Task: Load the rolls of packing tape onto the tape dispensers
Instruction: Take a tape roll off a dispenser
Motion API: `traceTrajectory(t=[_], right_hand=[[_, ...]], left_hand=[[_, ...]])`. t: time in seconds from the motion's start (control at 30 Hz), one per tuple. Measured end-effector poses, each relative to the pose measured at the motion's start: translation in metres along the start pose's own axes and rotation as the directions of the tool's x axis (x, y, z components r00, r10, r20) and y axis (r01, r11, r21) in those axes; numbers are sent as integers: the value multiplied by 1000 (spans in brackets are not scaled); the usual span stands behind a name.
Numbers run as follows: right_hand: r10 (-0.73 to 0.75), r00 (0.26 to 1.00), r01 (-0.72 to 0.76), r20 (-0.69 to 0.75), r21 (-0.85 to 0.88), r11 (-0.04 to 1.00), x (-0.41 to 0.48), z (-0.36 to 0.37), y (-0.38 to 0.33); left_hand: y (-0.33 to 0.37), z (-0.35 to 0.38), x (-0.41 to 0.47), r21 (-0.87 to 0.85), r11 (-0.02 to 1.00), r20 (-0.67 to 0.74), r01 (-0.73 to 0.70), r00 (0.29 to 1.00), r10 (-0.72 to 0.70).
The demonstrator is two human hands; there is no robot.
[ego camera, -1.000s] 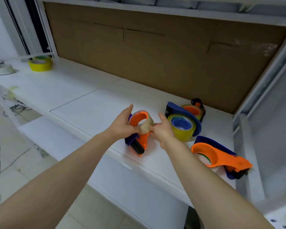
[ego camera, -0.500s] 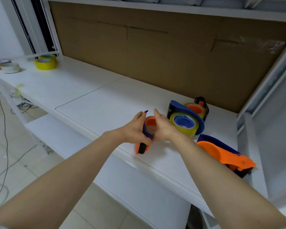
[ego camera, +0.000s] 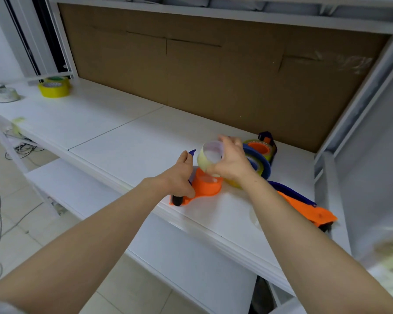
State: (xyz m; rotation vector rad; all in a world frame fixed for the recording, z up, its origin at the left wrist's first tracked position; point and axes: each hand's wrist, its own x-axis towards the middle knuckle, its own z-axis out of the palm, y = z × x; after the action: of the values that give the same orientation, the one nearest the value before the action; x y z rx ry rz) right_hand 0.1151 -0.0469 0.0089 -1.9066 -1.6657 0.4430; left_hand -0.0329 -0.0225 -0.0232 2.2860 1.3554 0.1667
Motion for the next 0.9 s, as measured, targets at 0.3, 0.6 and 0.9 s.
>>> traceTrajectory(t=[0.3, 0.6, 0.9], right_hand=[[218, 925, -360, 311, 901, 242, 8, -16, -6], [79, 865, -475, 496, 757, 449, 22, 28, -43], [-74, 921, -261, 383, 747, 612, 27, 108, -136]], left_hand=[[2, -22, -9, -486, 874, -100, 23, 992, -81], [-16, -43, -32, -582, 806, -449, -110, 869, -207], [-114, -87, -76, -481, 875, -528, 56, 778, -340]])
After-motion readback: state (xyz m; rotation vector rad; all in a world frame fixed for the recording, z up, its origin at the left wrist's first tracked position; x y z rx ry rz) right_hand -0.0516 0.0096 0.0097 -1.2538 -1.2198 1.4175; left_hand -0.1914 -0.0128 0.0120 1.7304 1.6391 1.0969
